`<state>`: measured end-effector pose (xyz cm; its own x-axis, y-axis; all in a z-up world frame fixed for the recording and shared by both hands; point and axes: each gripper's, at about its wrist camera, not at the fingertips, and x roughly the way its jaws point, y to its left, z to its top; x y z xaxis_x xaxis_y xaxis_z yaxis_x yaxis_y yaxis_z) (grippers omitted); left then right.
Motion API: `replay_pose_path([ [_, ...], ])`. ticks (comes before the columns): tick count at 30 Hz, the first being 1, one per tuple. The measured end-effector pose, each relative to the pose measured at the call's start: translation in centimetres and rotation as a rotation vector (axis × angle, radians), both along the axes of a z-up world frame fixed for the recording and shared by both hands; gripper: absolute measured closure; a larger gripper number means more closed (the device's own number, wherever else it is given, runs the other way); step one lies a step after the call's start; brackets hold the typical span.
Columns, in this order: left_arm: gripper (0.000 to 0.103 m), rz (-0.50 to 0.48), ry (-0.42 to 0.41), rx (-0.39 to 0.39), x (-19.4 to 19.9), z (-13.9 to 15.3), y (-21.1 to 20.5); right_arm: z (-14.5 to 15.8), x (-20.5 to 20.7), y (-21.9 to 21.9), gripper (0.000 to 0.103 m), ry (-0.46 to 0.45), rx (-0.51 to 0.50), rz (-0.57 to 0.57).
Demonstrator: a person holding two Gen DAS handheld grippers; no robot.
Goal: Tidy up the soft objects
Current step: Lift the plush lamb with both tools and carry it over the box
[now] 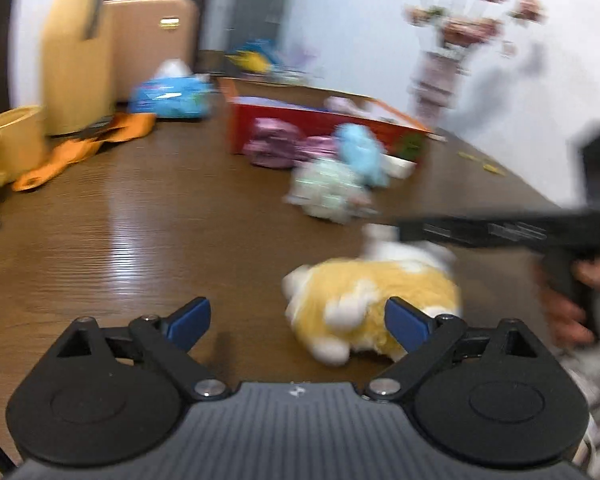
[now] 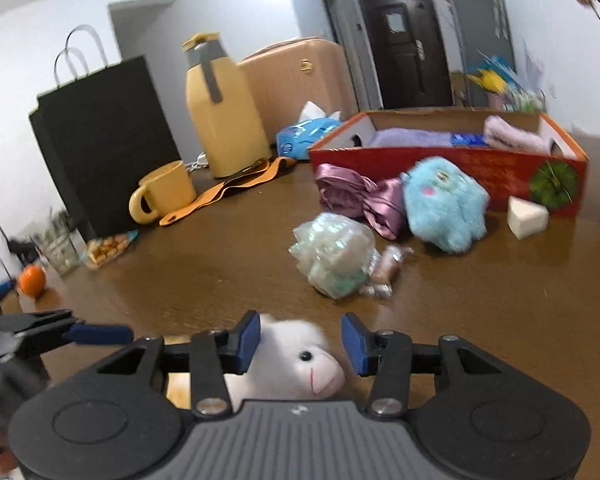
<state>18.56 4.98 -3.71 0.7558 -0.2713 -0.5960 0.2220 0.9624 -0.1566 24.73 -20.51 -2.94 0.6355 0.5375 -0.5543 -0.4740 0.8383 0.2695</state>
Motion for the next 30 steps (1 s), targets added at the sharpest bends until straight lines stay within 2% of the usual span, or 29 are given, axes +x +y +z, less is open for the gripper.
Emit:
replay_pose_path([
  [4,0.012,0.158,0.043,0.003,2.5,-0.5,0.7,-0.1,-2.0,-1.5,0.058,0.038,0.027,-0.031],
  [7,0.015,0.208,0.039,-0.057,3.0,-0.1,1.2,0.0,-3.4,-2.1,0.058,0.04,0.041,-0.061],
  [11,0.015,0.163,0.032,-0.217,2.9,1.5,2.5,1.1,-5.0,-4.1,0.058,0.024,0.103,-0.126],
  [14,0.015,0.058,0.068,-0.317,2.9,2.0,1.8,1.0,-5.8,-4.8,0.054,0.065,0.181,-0.066],
  [16,0.016,0.036,0.112,-0.294,3.7,1.6,0.4,0.4,-6.2,-4.3,0.051,0.088,0.189,-0.04],
  [17,0.019,0.037,0.134,-0.276,4.0,1.3,-0.2,-0.1,-6.2,-4.0,0.05,0.097,0.184,-0.048],
  [19,0.028,0.033,0.162,-0.292,4.3,0.8,-0.7,-1.1,-5.9,-3.7,0.049,0.136,0.196,-0.12],
  [20,0.037,0.03,0.174,-0.32,4.3,0.6,-0.7,-1.8,-5.6,-3.8,0.05,0.169,0.226,-0.153],
  [21,0.042,0.021,0.186,-0.353,4.3,0.5,-0.5,-2.3,-5.4,-4.1,0.053,0.199,0.273,-0.168],
  [22,0.051,0.012,0.194,-0.377,4.1,0.4,-0.5,-2.9,-5.2,-4.3,0.062,0.229,0.334,-0.177],
  [23,0.055,0.007,0.199,-0.391,4.1,0.4,-0.4,-3.2,-5.1,-4.5,0.065,0.25,0.377,-0.17],
  [25,0.058,0.006,0.198,-0.399,4.2,0.3,-0.3,-3.5,-4.9,-4.5,0.067,0.272,0.415,-0.176],
  [27,0.06,0.01,0.186,-0.404,4.2,0.5,-0.3,-3.5,-4.7,-4.2,0.068,0.268,0.412,-0.17],
  [30,0.061,0.017,0.124,-0.451,4.7,2.1,-0.3,-2.5,-3.9,-4.4,0.07,0.239,0.424,-0.15],
])
